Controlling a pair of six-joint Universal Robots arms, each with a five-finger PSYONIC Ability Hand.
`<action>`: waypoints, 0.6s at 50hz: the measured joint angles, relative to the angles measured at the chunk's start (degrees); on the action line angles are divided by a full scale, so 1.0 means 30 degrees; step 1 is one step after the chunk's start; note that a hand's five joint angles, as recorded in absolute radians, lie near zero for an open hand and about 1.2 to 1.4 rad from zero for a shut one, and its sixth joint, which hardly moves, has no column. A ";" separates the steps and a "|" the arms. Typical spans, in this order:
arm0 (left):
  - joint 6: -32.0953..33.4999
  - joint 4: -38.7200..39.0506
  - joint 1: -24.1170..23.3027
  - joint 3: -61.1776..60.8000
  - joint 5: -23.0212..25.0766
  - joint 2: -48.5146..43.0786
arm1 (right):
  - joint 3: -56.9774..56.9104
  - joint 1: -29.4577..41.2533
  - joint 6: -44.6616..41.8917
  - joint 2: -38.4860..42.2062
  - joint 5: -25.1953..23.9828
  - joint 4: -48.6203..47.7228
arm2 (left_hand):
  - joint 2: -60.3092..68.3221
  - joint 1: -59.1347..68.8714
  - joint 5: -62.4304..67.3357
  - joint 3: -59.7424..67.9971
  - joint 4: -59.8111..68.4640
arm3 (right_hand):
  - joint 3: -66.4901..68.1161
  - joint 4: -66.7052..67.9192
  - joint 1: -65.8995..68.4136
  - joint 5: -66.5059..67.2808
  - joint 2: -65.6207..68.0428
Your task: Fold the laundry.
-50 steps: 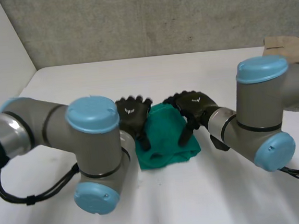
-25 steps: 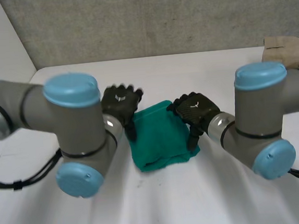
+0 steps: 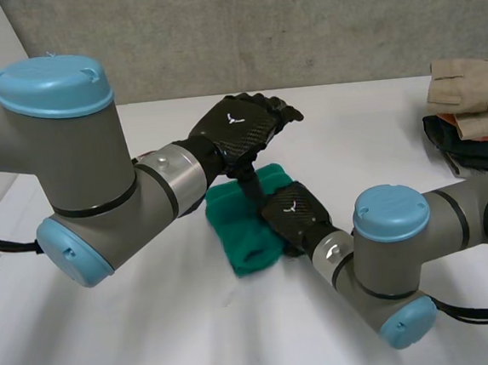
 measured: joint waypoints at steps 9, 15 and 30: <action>-0.0193 0.0045 0.0251 -0.0071 -0.0100 0.0021 | -0.1432 -0.0057 -0.0191 0.0462 -0.0162 -0.1642 | 0.0000 0.0000 0.0000 -0.0002 0.0000 | 0.6430 0.7138 0.5065 0.6586 0.6375; -0.0202 0.0055 0.0597 -0.0067 -0.0116 0.0316 | -0.3019 -0.0299 -0.0082 0.0334 -0.0101 -0.1803 | 0.0000 0.0002 0.0000 -0.0002 0.0002 | 0.6430 0.7138 0.5065 0.6587 0.6375; -0.1037 0.0347 0.1337 -0.0009 -0.0143 0.2185 | -0.7220 -0.6967 0.2150 -0.3258 -0.0099 -0.5450 | 0.0000 0.0000 0.0000 0.0000 0.0002 | 0.6525 0.7329 0.5147 0.6859 0.6377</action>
